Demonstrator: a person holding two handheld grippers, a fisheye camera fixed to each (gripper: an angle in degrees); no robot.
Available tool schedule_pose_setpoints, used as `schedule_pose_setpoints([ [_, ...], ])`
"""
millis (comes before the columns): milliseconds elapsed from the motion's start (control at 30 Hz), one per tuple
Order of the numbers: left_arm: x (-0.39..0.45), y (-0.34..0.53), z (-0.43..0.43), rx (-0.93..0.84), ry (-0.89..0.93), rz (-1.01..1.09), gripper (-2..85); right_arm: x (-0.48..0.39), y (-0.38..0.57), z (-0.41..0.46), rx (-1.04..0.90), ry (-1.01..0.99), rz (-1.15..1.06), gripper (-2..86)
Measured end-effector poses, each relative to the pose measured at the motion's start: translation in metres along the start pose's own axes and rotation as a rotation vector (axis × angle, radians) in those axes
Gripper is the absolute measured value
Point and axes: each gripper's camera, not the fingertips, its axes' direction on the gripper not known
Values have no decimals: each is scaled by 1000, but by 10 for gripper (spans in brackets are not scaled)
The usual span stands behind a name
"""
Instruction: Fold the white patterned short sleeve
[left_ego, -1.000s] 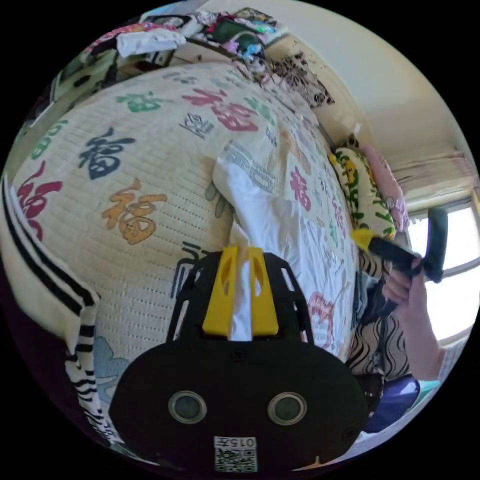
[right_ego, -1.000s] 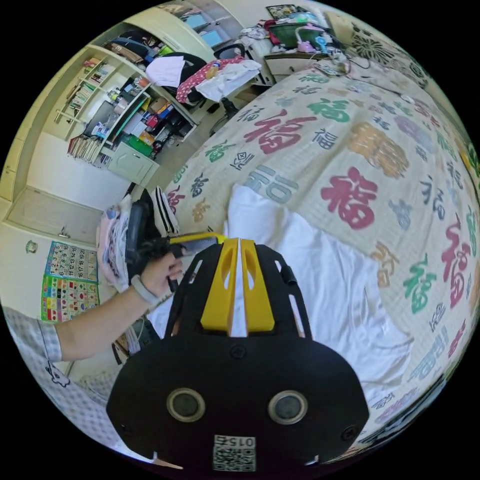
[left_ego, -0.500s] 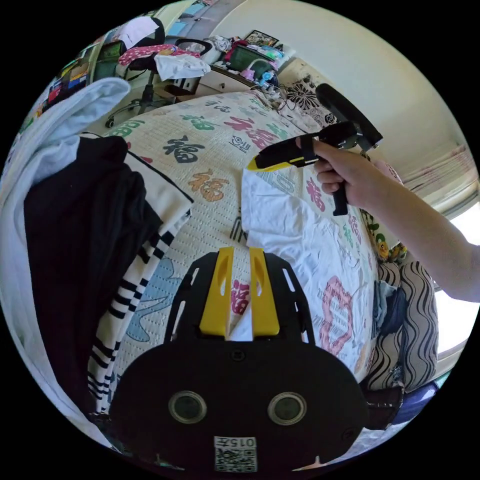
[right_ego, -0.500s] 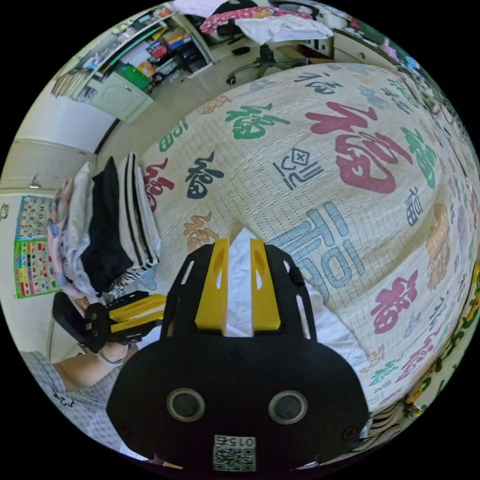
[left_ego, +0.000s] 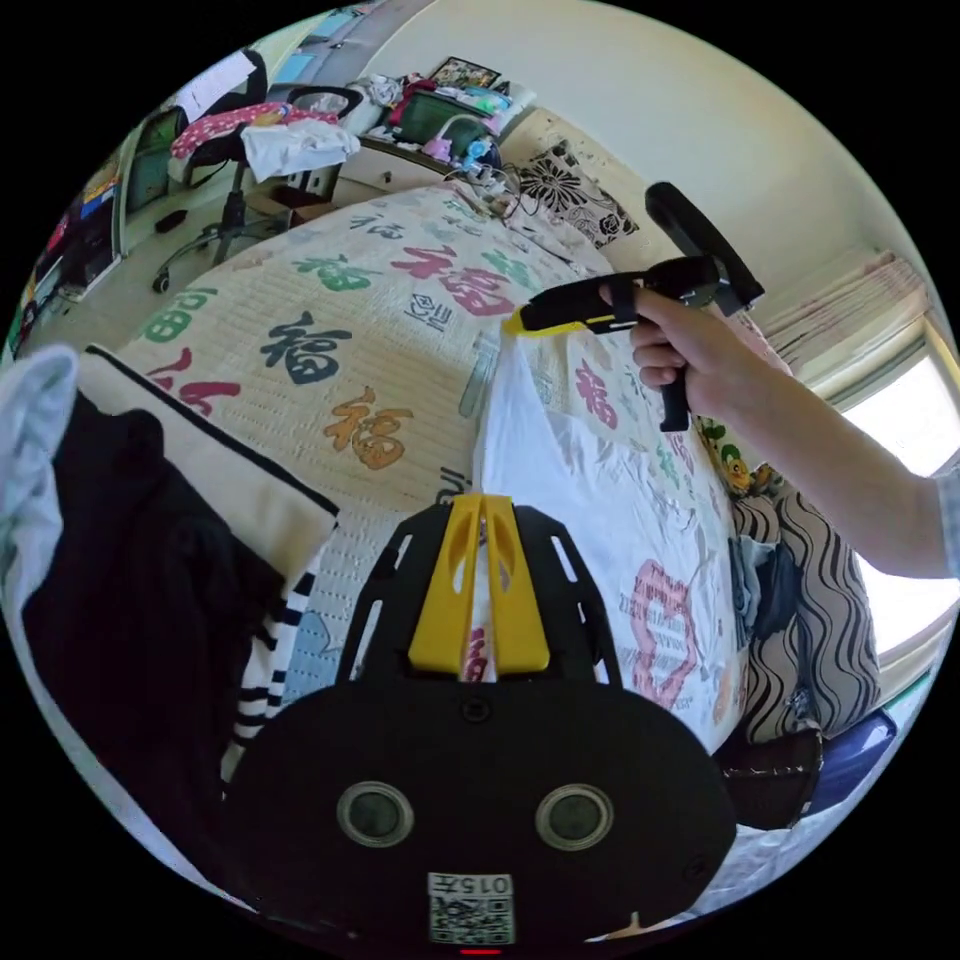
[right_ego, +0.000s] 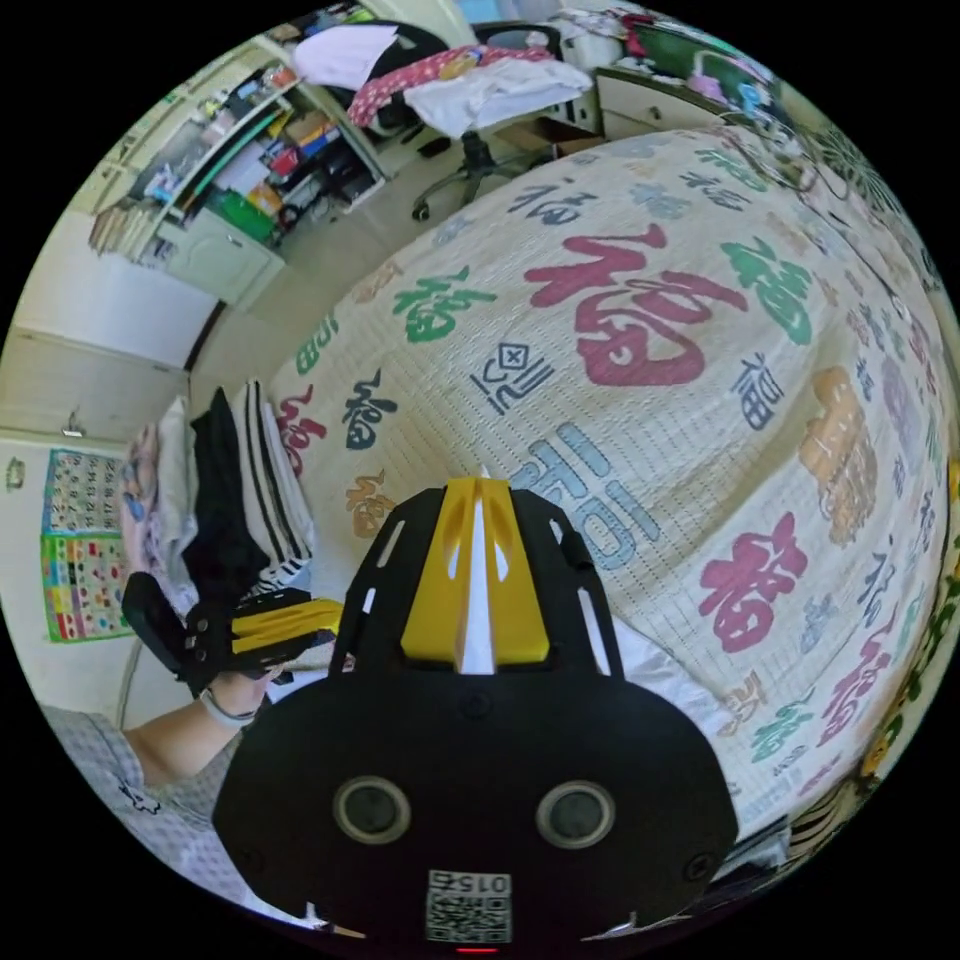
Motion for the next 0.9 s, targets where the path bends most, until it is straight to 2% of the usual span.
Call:
schedule_pose_setpoints([
  [200,90,17,-37,47,4,237,-8,46,88,-59,170,-84,101,-8],
  [333,156,49,-4,-96,19,428,-6,92,178,-64,145,-65,295,-3],
  [467,180,82,55,-315,66,456,9,134,239,-33,4,-28,470,33],
  [700,188,55,59,-184,30,429,53,139,233,-45,89,10,383,52],
  [800,202,48,100,-270,-22,504,52,140,220,-27,13,-21,346,39],
  [900,206,57,151,-487,12,512,25,146,221,-3,-136,24,335,11],
])
